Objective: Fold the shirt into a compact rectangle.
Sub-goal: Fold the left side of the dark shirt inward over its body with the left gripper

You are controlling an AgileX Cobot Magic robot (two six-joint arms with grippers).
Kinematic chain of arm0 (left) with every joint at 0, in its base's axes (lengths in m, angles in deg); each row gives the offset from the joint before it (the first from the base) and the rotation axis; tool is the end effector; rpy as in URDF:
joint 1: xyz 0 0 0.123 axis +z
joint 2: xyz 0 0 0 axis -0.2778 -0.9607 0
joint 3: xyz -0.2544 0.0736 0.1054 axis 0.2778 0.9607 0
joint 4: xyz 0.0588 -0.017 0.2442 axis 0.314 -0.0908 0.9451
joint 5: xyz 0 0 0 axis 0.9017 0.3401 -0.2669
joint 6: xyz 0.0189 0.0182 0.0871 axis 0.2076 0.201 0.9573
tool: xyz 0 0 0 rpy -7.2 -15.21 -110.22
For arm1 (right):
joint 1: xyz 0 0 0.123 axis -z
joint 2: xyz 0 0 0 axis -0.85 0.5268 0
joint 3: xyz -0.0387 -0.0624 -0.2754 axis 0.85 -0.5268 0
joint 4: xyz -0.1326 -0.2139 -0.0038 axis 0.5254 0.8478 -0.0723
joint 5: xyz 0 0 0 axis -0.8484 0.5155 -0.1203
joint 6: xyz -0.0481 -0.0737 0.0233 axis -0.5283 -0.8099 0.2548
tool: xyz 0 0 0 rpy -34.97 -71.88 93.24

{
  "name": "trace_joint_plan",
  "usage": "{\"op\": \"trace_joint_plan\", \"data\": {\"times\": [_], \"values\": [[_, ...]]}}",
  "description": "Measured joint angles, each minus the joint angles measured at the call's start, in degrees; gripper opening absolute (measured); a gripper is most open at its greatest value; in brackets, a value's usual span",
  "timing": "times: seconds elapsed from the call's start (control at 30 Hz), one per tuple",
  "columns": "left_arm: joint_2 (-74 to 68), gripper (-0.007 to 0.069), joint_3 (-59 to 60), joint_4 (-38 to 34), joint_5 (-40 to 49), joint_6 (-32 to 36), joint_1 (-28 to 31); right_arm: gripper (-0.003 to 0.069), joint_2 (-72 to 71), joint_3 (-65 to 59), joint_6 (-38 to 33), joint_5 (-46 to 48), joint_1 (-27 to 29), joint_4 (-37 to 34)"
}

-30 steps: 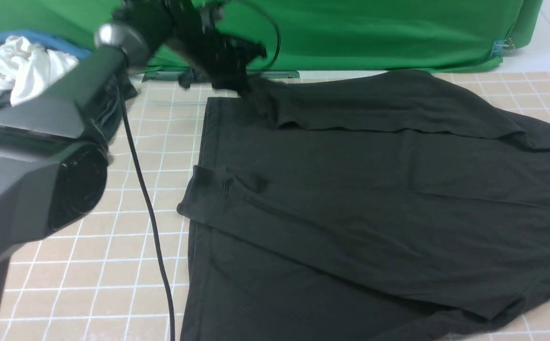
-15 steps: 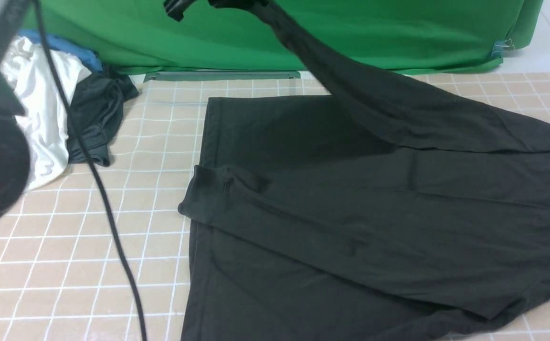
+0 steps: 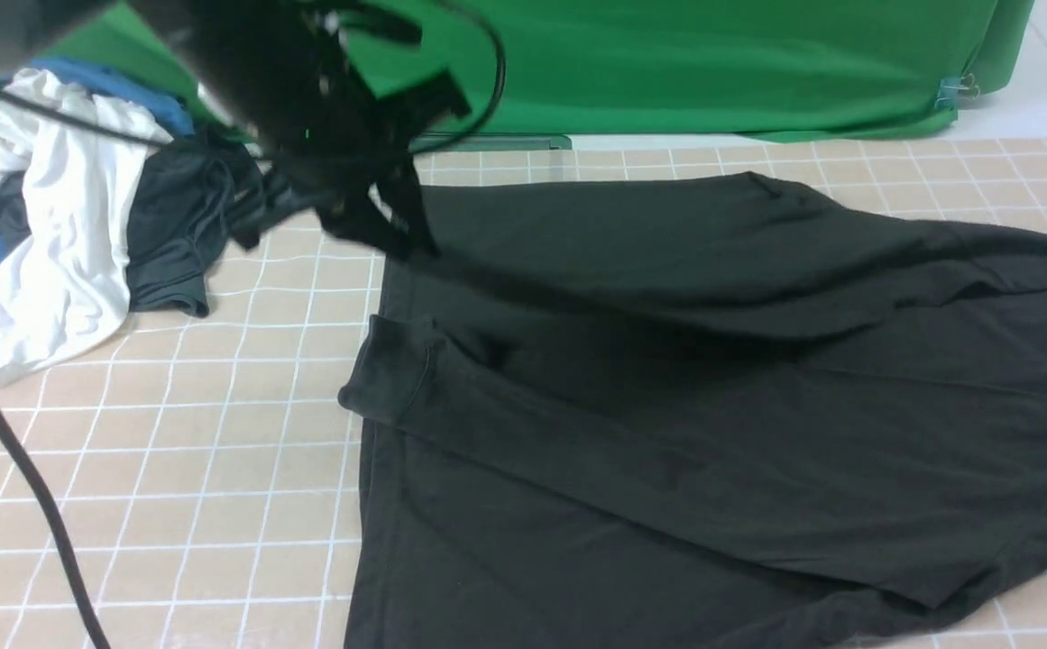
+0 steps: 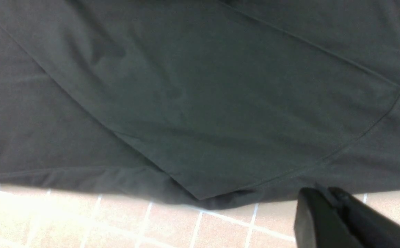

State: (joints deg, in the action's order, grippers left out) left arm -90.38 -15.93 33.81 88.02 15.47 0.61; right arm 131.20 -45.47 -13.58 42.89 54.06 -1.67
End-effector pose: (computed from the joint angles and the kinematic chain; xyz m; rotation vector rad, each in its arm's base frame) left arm 0.3625 -0.1324 0.3120 -0.4113 2.9105 -0.6536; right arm 0.1439 0.0215 0.3048 -0.2486 2.4987 0.1456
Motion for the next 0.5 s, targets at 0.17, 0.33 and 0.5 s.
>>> {"op": "trace_joint_plan", "data": {"times": [0.17, 0.33, 0.5], "values": [[0.1, 0.0031, -3.1, -4.8, -0.1, -0.7, 0.3, 0.0029, 0.0, 0.0, 0.0, 0.0, 0.0, 0.0], [1.1, 0.0031, -5.7, -6.2, -1.0, -1.3, 0.1, 0.0029, 0.0, 0.0, 0.0, -0.2, 0.0, 0.0], [2.5, 0.0031, 2.8, 3.6, -1.0, -3.3, -3.0, 0.0029, 0.0, 0.0, 0.2, -0.2, 0.0, 0.0]]}}
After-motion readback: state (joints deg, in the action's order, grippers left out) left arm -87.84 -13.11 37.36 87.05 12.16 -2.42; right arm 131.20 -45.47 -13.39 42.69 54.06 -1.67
